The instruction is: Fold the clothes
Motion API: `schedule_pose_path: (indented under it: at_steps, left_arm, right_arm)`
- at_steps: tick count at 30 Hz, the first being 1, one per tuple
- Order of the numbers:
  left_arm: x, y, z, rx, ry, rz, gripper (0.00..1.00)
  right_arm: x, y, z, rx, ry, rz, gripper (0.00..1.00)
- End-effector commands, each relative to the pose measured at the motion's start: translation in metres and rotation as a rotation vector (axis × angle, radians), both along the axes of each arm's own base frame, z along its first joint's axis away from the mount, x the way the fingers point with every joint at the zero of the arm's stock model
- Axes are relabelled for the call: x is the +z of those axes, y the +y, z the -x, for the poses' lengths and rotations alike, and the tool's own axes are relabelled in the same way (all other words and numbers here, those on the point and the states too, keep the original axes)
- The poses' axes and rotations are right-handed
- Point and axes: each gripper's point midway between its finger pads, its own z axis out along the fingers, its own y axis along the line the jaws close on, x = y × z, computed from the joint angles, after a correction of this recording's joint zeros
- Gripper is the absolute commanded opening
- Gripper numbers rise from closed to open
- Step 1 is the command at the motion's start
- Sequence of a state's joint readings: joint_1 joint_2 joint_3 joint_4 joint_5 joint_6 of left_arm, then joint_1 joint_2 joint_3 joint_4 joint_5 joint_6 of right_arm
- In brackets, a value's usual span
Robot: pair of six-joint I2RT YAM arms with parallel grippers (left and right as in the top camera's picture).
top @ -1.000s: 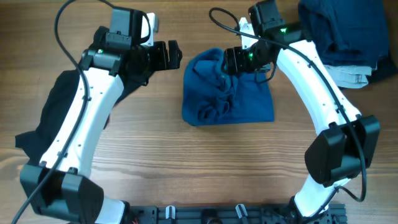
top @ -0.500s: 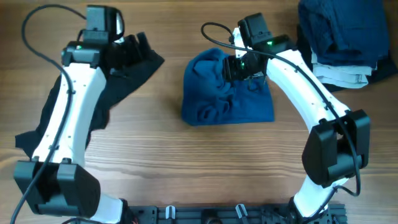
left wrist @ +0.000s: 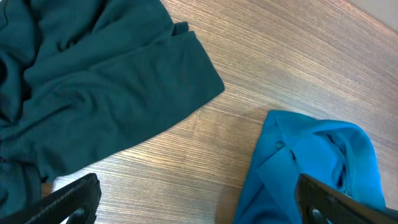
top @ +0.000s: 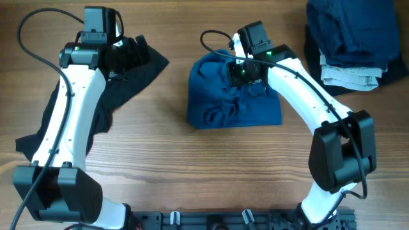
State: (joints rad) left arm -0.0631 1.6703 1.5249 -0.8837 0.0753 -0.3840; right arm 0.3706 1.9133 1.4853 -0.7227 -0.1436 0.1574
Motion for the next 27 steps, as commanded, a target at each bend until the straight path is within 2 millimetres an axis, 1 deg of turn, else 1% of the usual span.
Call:
schedule_pose_path:
  at_steps: [1, 2, 3, 5, 7, 8, 9, 10, 12, 15, 17, 20, 23, 24, 25, 26, 27]
  left_arm:
    - [-0.007, 0.004, 0.0, 0.022, 0.02, 0.0, 1.0]
    - [-0.007, 0.005, 0.0, 0.024, 0.02, -0.004, 1.0]
    - [-0.007, 0.007, 0.0, 0.03, 0.02, -0.014, 1.0]
    - [-0.007, 0.008, 0.0, 0.032, 0.019, -0.017, 1.0]
    - [-0.007, 0.008, 0.0, 0.032, 0.019, -0.017, 1.0]
    - [-0.007, 0.008, 0.0, 0.033, 0.019, -0.02, 1.0]
    - [-0.007, 0.009, 0.0, 0.035, 0.02, -0.023, 1.0]
    - [-0.007, 0.009, 0.0, 0.035, 0.02, -0.023, 1.0]
    - [-0.007, 0.009, 0.0, 0.035, 0.019, -0.023, 1.0]
    - [-0.007, 0.011, 0.0, 0.041, 0.018, -0.032, 1.0]
    - [-0.007, 0.011, 0.0, 0.041, 0.018, -0.032, 1.0]
    - [-0.007, 0.011, 0.0, 0.04, 0.02, -0.033, 1.0]
    - [-0.008, 0.011, 0.002, 0.04, 0.028, -0.033, 1.0]
    - [-0.008, 0.011, 0.002, 0.04, 0.029, -0.033, 1.0]
    - [-0.008, 0.011, 0.002, 0.04, 0.029, -0.033, 1.0]
    - [-0.008, 0.011, 0.002, 0.04, 0.029, -0.033, 1.0]
    - [-0.008, 0.011, 0.002, 0.04, 0.029, -0.033, 1.0]
  right_arm:
    - [-0.006, -0.001, 0.002, -0.003, 0.018, 0.019, 0.04]
    - [-0.002, -0.002, 0.005, -0.003, 0.028, 0.022, 0.04]
    - [0.008, -0.004, 0.008, -0.006, 0.034, 0.024, 0.04]
    - [0.041, -0.014, 0.011, -0.04, 0.028, 0.007, 0.04]
    - [0.077, -0.036, 0.015, -0.091, 0.017, 0.0, 0.04]
    - [0.095, -0.056, 0.019, -0.132, 0.016, -0.001, 0.05]
    - [0.102, -0.074, 0.023, -0.172, 0.027, 0.002, 0.04]
    - [0.102, -0.092, 0.03, -0.203, 0.067, -0.002, 0.04]
    - [0.095, -0.107, 0.041, -0.208, 0.131, -0.011, 0.04]
    - [0.067, -0.131, 0.053, -0.264, 0.21, 0.031, 0.04]
    - [0.043, -0.143, 0.056, -0.295, 0.241, 0.048, 0.04]
    - [-0.003, -0.16, 0.066, -0.343, 0.318, 0.056, 0.04]
    - [-0.032, -0.176, 0.072, -0.385, 0.351, 0.054, 0.05]
    - [-0.035, -0.179, 0.072, -0.388, 0.355, 0.054, 0.24]
    - [-0.035, -0.181, 0.072, -0.394, 0.355, 0.053, 0.7]
    - [-0.034, -0.183, 0.072, -0.4, 0.353, 0.051, 0.9]
    - [-0.034, -0.183, 0.07, -0.404, 0.349, 0.039, 0.93]
